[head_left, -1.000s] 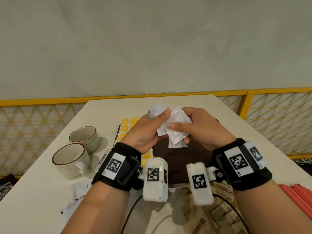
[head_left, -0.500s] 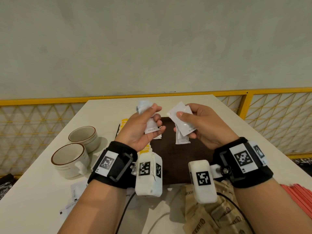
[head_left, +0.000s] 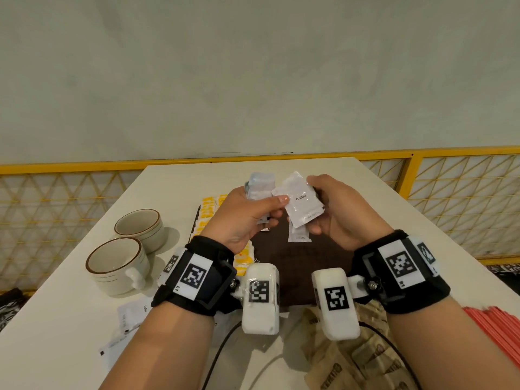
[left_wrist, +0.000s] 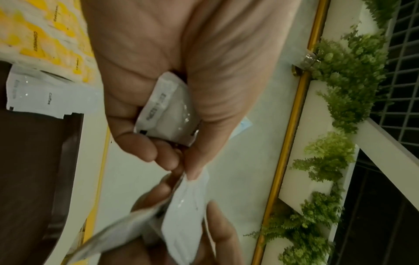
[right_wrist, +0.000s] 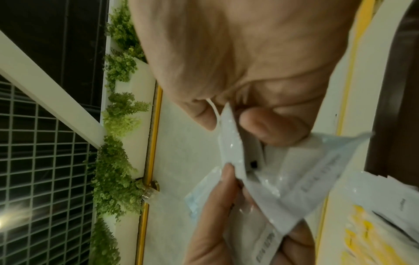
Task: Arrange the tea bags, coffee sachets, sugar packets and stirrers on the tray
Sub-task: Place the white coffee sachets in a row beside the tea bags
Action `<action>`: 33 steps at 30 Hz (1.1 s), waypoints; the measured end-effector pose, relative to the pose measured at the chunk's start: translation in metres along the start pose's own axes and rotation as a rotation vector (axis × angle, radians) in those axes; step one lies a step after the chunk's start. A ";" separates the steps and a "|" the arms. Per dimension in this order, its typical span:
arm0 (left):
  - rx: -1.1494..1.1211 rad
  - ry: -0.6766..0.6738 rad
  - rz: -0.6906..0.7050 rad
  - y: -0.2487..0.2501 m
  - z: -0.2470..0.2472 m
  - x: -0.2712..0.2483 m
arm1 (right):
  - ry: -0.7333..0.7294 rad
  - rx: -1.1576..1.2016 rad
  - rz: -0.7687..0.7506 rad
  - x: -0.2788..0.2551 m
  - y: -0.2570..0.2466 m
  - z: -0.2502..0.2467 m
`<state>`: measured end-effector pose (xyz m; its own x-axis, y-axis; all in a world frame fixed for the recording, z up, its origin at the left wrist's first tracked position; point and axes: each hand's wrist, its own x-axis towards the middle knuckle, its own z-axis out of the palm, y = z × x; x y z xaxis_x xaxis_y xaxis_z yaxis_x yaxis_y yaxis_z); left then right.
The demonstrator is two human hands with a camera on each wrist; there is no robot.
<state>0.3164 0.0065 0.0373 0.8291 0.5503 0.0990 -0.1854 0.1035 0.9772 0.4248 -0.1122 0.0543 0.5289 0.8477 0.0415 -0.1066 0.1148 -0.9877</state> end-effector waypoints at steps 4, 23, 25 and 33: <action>-0.052 0.062 -0.004 0.002 -0.006 0.002 | -0.056 -0.090 -0.020 0.001 0.000 -0.008; -0.031 0.095 0.045 0.005 -0.007 0.001 | 0.242 -0.343 -0.334 0.007 0.009 -0.006; -0.028 0.121 0.049 0.006 -0.009 0.001 | 0.297 -0.329 -0.340 0.008 0.006 -0.009; -0.056 0.160 0.034 0.004 -0.015 0.005 | 0.147 -0.062 -0.148 -0.003 -0.015 -0.032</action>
<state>0.3115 0.0222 0.0391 0.7282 0.6785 0.0967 -0.2449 0.1258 0.9613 0.4513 -0.1333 0.0637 0.6526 0.7386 0.1692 0.0313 0.1968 -0.9799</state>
